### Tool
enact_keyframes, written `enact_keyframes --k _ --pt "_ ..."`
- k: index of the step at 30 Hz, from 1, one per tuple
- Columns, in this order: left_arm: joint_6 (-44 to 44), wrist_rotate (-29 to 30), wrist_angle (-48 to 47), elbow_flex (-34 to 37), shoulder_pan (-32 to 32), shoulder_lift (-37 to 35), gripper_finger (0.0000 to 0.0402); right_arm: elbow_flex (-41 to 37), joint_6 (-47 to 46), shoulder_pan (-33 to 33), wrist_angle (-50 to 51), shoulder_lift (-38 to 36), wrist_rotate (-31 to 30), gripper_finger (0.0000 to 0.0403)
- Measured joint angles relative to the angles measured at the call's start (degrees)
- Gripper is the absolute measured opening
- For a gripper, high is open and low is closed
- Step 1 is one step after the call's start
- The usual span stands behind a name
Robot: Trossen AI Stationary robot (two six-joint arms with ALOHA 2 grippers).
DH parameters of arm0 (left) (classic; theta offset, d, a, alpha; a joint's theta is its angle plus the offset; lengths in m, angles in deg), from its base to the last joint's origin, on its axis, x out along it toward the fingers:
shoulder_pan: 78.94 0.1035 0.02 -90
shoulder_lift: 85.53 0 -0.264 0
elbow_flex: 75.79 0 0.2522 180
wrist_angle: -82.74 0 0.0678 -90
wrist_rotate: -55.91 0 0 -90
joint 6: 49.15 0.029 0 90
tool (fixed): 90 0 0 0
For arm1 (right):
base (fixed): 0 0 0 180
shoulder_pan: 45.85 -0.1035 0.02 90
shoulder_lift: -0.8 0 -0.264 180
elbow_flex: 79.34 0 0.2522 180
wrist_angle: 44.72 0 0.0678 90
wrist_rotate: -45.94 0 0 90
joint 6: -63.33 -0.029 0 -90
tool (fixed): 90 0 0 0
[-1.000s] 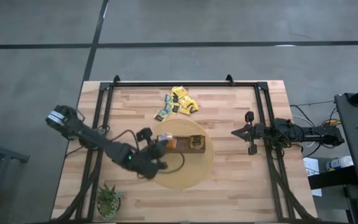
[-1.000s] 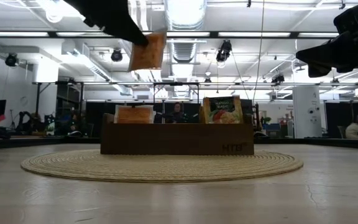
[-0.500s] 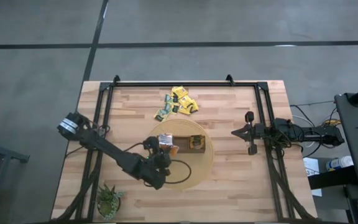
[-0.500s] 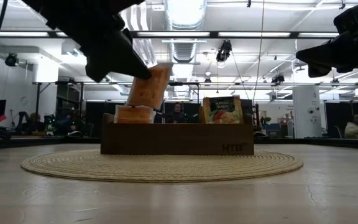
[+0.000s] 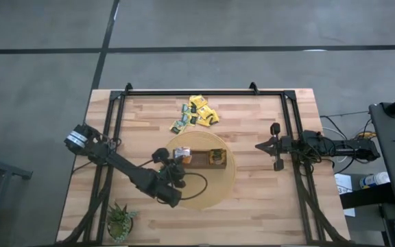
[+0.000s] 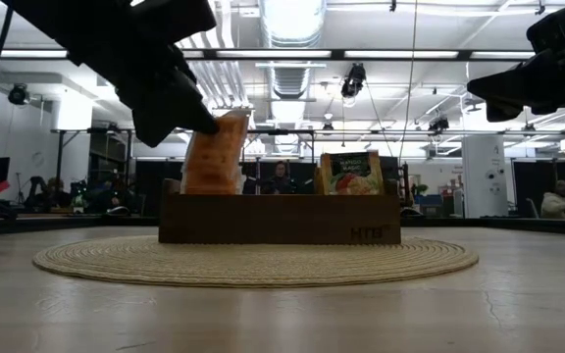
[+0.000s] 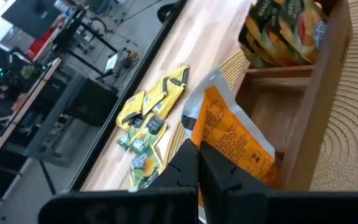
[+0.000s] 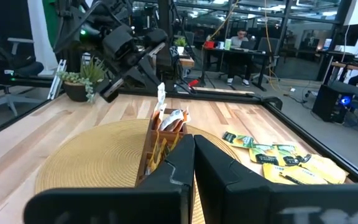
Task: Pick & Place Tea
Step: Put the white and orange tea bag into the wooden organizer
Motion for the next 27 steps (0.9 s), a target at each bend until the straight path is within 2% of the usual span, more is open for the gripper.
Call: enact_keyframes --k 9,18,27 --pt "-3.29 5.05 -0.02 0.06 0.39 1.37 0.0 -0.01 0.0 0.0 0.02 0.02 0.0 0.0008" --pt "-3.52 2.02 0.54 -0.4 0.53 5.66 0.0 0.0 0.0 0.02 0.0 0.02 0.0 0.0008" --pt "-3.03 1.66 0.61 -0.74 0.53 7.07 0.0 -0.01 0.0 0.02 0.02 0.04 0.0 0.0008"
